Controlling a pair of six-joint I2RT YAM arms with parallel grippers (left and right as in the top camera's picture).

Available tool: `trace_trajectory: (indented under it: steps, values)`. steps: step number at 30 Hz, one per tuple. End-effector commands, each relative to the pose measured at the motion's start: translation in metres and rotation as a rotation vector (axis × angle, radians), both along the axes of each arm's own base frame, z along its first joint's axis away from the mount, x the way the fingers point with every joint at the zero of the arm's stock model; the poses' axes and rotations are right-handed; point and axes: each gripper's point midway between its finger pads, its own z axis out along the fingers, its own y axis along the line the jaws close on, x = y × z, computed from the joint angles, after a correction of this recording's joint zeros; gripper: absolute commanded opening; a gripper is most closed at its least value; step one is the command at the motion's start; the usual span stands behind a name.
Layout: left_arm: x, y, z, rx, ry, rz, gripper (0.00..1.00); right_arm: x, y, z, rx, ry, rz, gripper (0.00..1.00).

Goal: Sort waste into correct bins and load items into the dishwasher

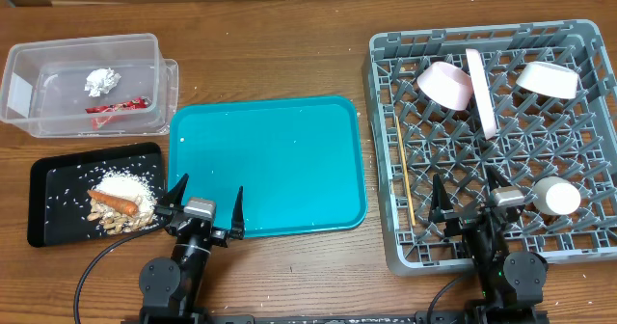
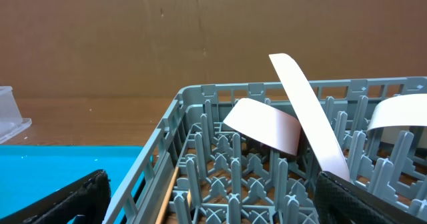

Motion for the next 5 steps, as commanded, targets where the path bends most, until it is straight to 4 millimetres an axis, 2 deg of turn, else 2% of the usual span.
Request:
trace_trajectory:
  steps: [1, 5]
  values:
    - [-0.0001, 0.0013, -0.0004, 0.026, -0.008, 0.004, 1.00, 0.0002, -0.0009, -0.0019, -0.004, -0.003, -0.003, 1.00]
    - [-0.0001, 0.0012, -0.0004, 0.026, -0.008, 0.003, 1.00, 0.0002, -0.0009, -0.0019, -0.004, -0.003, -0.003, 1.00]
